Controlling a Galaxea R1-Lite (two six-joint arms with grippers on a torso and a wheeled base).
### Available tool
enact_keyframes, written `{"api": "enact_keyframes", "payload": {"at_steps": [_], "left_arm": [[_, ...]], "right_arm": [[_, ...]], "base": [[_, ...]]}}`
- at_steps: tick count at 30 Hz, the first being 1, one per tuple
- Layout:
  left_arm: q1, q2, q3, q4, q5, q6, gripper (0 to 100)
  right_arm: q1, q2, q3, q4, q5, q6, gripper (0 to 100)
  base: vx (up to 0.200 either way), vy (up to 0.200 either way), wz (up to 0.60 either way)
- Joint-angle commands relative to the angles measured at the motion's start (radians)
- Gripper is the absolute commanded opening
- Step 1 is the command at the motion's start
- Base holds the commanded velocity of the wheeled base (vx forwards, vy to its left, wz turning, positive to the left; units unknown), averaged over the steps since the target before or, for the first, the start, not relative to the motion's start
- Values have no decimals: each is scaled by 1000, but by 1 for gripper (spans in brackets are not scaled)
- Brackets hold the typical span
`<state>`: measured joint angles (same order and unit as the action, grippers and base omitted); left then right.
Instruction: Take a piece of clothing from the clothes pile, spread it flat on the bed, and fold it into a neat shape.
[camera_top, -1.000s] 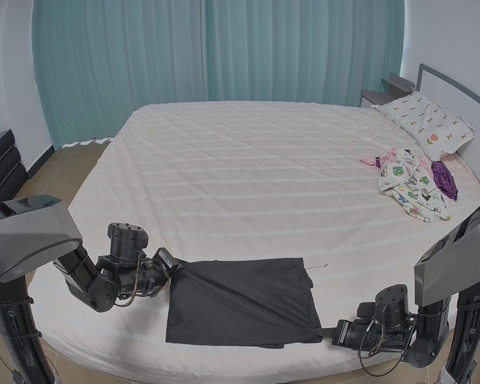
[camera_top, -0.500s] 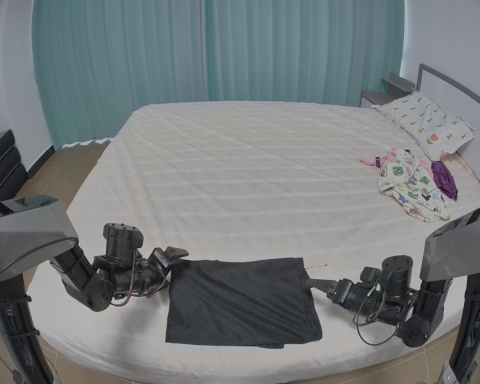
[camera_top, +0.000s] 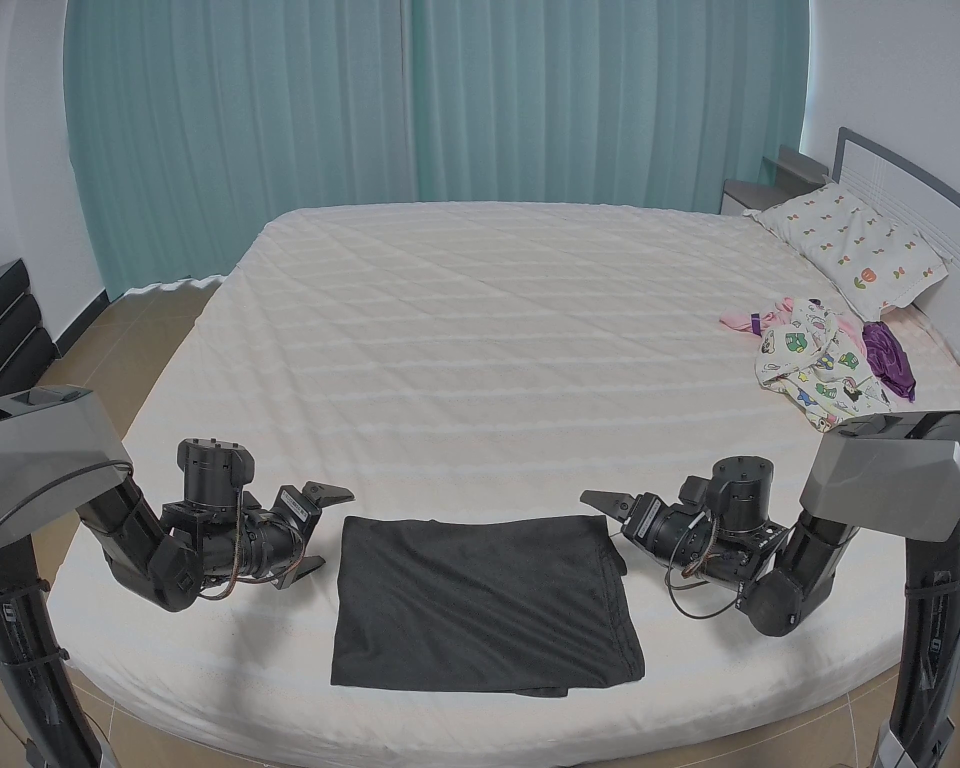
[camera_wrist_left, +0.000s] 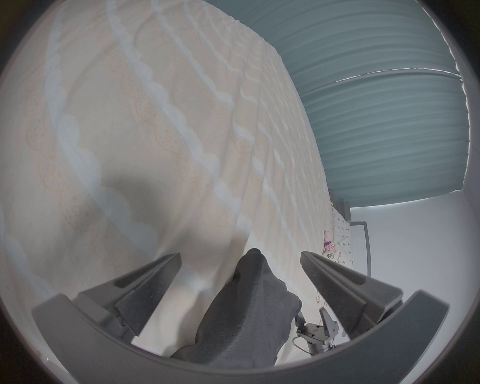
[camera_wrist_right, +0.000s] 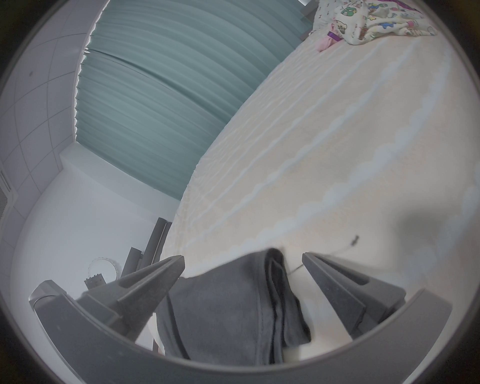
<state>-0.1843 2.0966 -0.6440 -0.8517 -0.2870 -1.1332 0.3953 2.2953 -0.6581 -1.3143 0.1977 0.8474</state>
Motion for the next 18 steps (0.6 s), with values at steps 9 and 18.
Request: {"api": "enact_keyframes", "payload": {"at_steps": [9, 18], "left_arm": [[2, 2, 3, -1, -6, -3, 100], [2, 2, 1, -1, -6, -2, 100]], "right_arm": [[4, 138, -133, 9, -67, -2, 0], [-21, 138, -130, -48, -69, 4, 0]], "base": [[0, 0, 0], [0, 0, 0]]}}
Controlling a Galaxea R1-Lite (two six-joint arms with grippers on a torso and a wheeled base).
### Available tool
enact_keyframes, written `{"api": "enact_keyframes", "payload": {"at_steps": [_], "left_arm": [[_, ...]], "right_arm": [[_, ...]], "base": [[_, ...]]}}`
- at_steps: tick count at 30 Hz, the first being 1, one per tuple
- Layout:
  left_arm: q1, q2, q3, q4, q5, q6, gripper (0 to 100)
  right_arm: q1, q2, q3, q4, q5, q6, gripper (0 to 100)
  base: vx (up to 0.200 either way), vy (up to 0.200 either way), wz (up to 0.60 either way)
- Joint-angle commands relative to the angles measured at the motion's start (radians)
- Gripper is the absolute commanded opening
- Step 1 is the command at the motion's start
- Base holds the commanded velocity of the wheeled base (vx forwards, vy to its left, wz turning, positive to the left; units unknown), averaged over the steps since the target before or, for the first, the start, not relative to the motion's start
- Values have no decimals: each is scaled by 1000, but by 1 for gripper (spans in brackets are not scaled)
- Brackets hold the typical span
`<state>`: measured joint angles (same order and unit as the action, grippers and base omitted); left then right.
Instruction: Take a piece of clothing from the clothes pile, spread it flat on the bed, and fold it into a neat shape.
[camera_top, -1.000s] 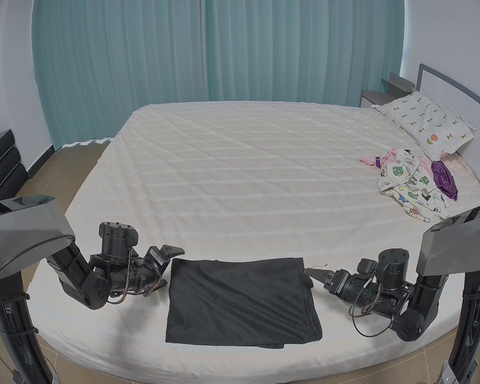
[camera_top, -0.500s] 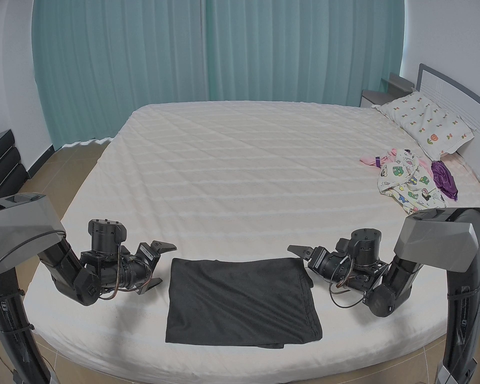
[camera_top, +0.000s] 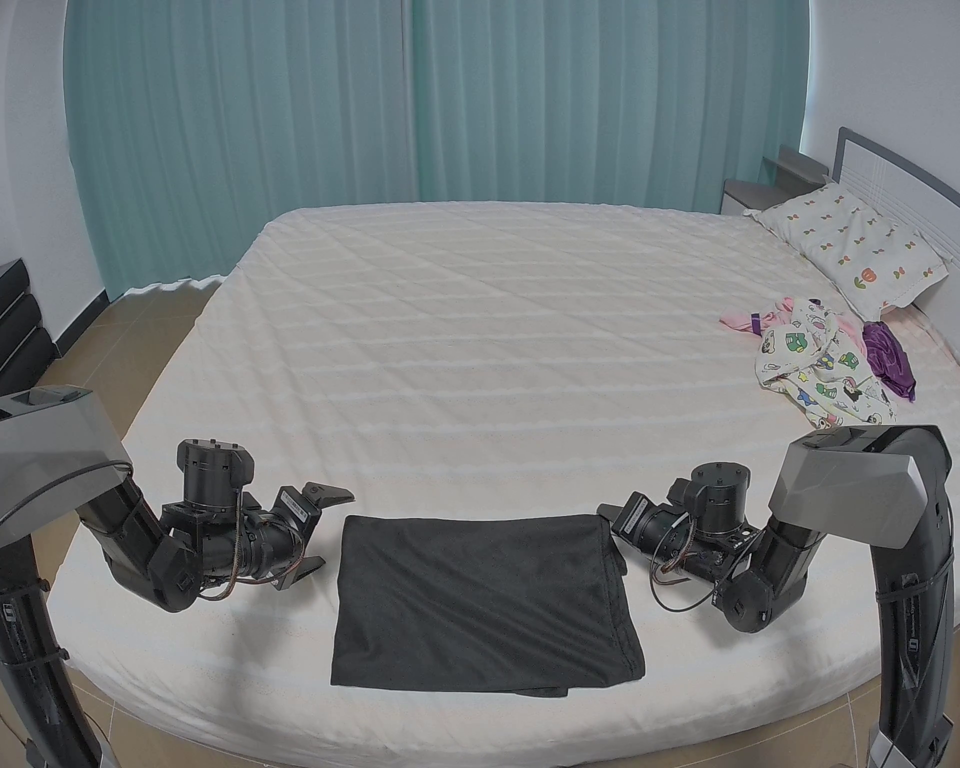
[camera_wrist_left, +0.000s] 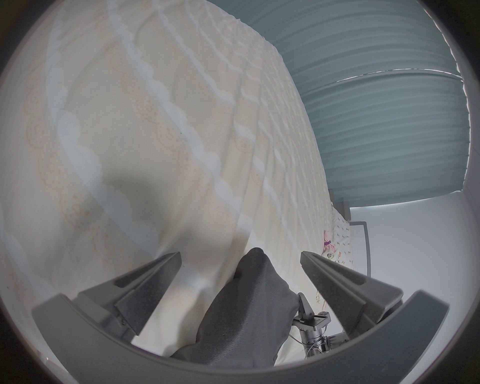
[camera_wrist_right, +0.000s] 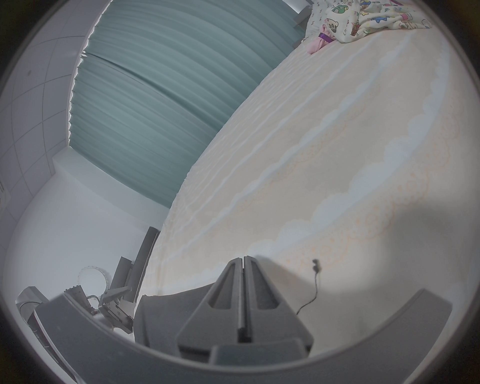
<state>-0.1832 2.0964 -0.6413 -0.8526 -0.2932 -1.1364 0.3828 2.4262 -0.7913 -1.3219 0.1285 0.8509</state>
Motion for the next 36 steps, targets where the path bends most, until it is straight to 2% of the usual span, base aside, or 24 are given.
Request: {"api": "enact_keyframes", "payload": {"at_steps": [1, 6, 33, 34, 36], "left_arm": [[1, 2, -1, 0, 0, 1, 100], [1, 2, -1, 0, 0, 1, 100], [-1, 4, -1, 0, 0, -3, 100], [-1, 4, -1, 0, 2, -3, 100], [-1, 4, -1, 0, 2, -3, 100]], "right_arm": [[-15, 7, 7, -56, 0, 1, 0], [-18, 2, 26, -91, 2, 2, 0], [-42, 33, -36, -95, -9, 4, 0], [-42, 33, -36, -95, -9, 4, 100], [-42, 31, -31, -97, -10, 4, 100]], "base": [[0, 0, 0], [0, 0, 0], [0, 0, 0], [0, 0, 0], [0, 0, 0]]}}
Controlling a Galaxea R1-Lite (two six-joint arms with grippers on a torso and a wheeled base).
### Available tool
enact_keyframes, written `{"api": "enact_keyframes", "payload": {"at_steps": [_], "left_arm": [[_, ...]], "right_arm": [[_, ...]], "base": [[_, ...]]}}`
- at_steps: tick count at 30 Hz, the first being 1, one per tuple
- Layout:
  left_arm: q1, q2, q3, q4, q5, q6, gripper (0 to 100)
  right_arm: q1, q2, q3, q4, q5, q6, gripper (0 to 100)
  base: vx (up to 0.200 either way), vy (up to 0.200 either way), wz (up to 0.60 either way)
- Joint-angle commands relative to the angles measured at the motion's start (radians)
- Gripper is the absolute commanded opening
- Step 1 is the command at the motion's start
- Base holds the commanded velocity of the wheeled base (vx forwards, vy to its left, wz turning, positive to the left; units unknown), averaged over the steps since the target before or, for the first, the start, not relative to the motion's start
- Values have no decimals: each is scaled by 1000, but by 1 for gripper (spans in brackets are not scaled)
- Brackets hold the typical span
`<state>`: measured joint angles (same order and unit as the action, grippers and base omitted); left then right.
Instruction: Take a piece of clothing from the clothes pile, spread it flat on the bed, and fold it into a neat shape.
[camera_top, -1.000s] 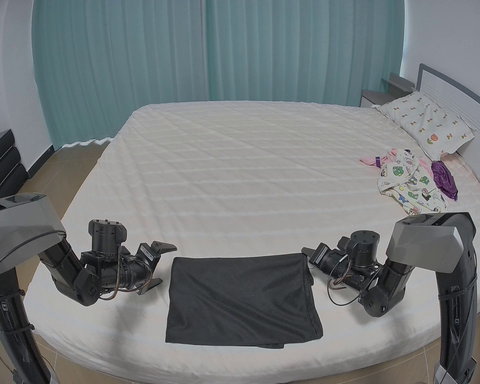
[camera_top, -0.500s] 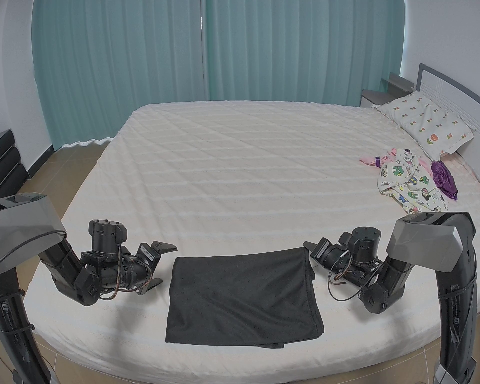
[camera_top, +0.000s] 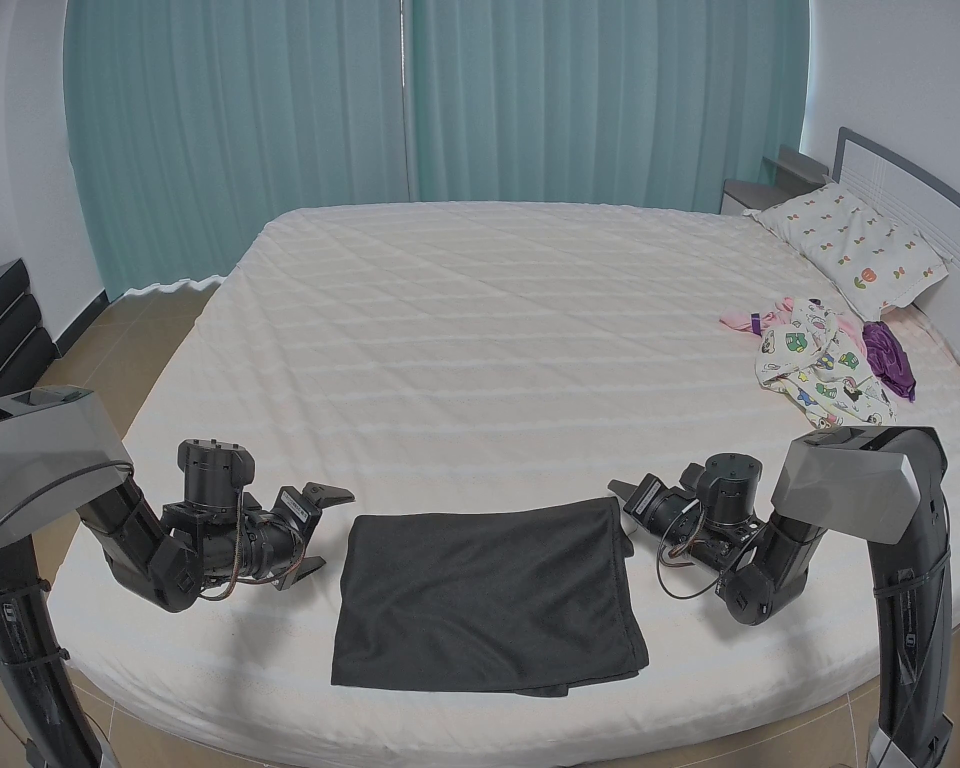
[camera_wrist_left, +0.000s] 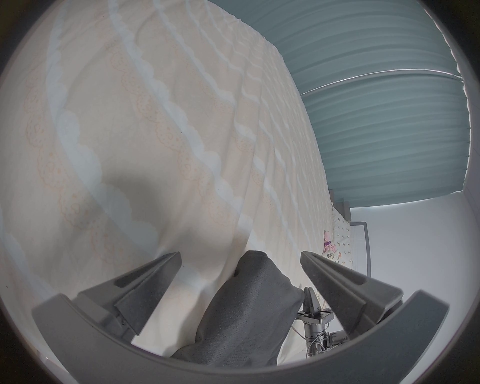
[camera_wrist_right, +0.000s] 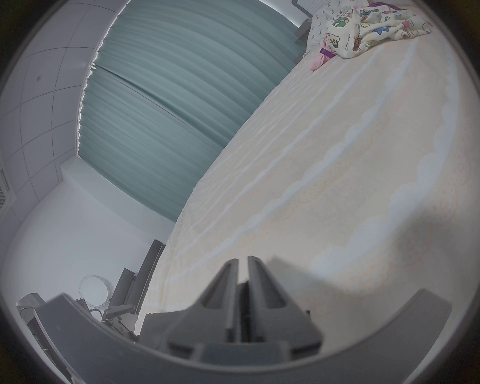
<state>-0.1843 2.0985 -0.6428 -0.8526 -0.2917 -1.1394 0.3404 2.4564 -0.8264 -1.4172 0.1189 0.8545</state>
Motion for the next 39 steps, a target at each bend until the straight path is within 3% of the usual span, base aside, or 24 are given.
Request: {"api": "enact_keyframes", "payload": {"at_steps": [1, 8, 13, 18, 20, 23, 29, 32, 35, 37, 39], "left_arm": [[2, 0, 0, 0, 0, 0, 100], [3, -22, 2, 0, 0, 6, 100], [6, -152, 38, -3, 0, 21, 100], [3, -258, 91, -31, 31, 99, 100], [0, -394, 167, -39, 39, 153, 100], [0, -497, 204, -39, 45, 190, 100], [2, -819, 314, 1, 54, 270, 100], [6, -936, 367, 84, 66, 368, 100], [3, -1074, 419, 99, 63, 391, 100], [-1, -1137, 431, 106, 63, 392, 100], [-14, -1264, 453, 176, 72, 415, 100]], "right_arm": [[-1, -2, 9, -3, -4, 0, 100], [-38, -88, 78, -16, 11, -5, 100], [-74, -283, 207, -23, 19, -12, 100], [-77, -435, 389, -86, 21, -115, 100], [-64, -554, 507, -154, 27, -158, 100], [-41, -665, 549, -135, 25, -196, 100], [-24, -944, 691, -42, 8, -362, 100], [-29, -1083, 768, -19, -67, -488, 100], [-29, -1199, 813, 8, -130, -591, 100], [-31, -1243, 826, 35, -150, -620, 100], [-37, -1390, 826, 170, -194, -629, 100]], "base": [[0, 0, 0], [0, 0, 0], [0, 0, 0], [0, 0, 0], [0, 0, 0], [0, 0, 0], [0, 0, 0], [0, 0, 0], [0, 0, 0], [0, 0, 0], [0, 0, 0]]}}
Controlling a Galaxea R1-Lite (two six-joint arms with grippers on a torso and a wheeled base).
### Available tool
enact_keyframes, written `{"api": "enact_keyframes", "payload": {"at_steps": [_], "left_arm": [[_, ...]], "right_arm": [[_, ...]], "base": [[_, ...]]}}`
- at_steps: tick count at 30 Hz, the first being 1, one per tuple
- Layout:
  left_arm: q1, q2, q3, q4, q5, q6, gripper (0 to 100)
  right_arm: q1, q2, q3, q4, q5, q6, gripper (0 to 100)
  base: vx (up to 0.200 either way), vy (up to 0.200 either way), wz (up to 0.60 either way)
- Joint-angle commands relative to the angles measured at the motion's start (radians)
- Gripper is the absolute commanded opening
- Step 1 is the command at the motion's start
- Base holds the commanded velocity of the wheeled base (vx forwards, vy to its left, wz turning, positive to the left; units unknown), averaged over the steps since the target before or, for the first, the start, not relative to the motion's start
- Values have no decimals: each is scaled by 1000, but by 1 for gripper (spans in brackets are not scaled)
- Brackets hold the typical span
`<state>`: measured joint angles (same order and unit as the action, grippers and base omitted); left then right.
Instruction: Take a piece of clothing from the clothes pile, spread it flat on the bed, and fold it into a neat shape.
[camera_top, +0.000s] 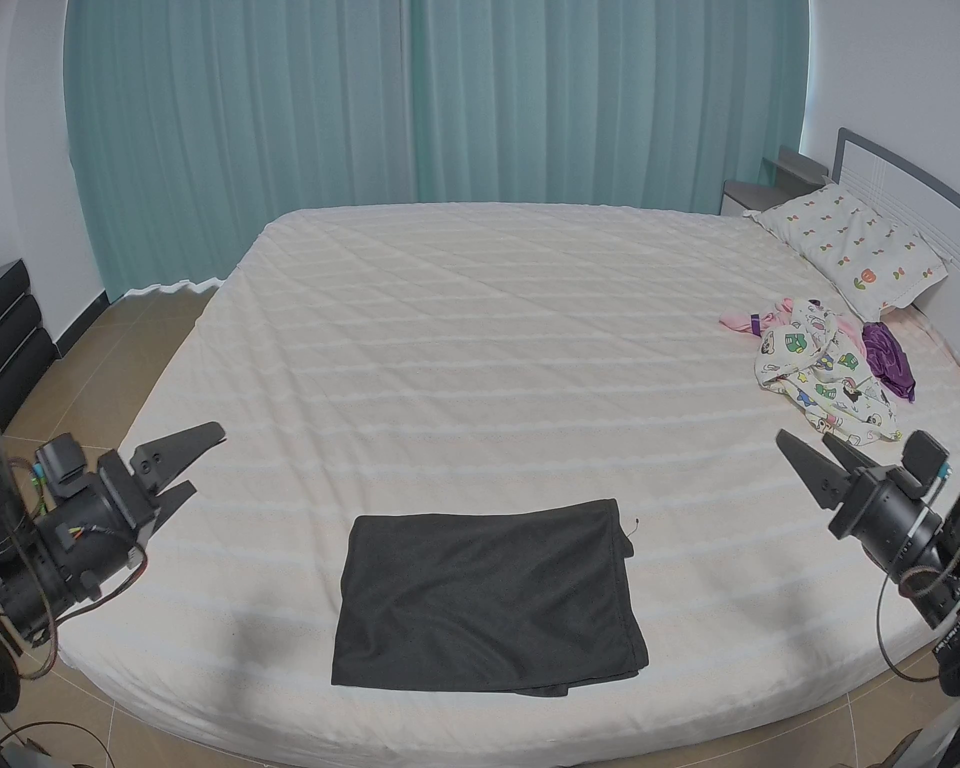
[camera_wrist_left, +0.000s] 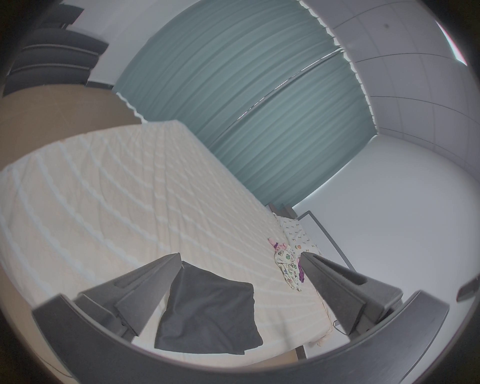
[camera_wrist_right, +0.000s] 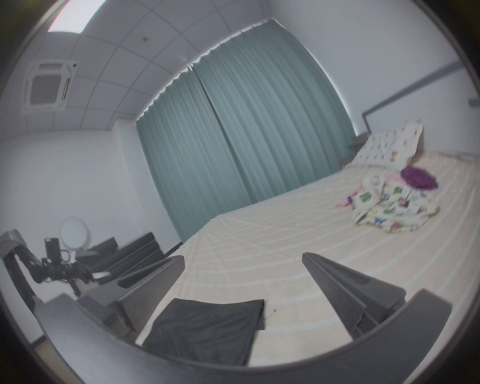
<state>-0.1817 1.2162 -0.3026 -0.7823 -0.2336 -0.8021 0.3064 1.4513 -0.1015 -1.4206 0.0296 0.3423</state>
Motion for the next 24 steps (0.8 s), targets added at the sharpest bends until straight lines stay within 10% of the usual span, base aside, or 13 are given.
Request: {"api": "enact_keyframes", "payload": {"at_steps": [1, 10, 24], "left_arm": [[-16, -408, 115, 129, 17, 89, 100], [-9, -837, 137, 505, 162, 273, 100], [113, -1120, 145, 632, 257, 580, 100]], "right_arm": [[-3, -422, 101, 207, -106, -117, 100], [-122, -925, 94, 822, -105, -151, 100], [-194, -1352, 101, 1224, -85, -260, 100]], "base": [[0, 0, 0], [0, 0, 0], [0, 0, 0]]}}
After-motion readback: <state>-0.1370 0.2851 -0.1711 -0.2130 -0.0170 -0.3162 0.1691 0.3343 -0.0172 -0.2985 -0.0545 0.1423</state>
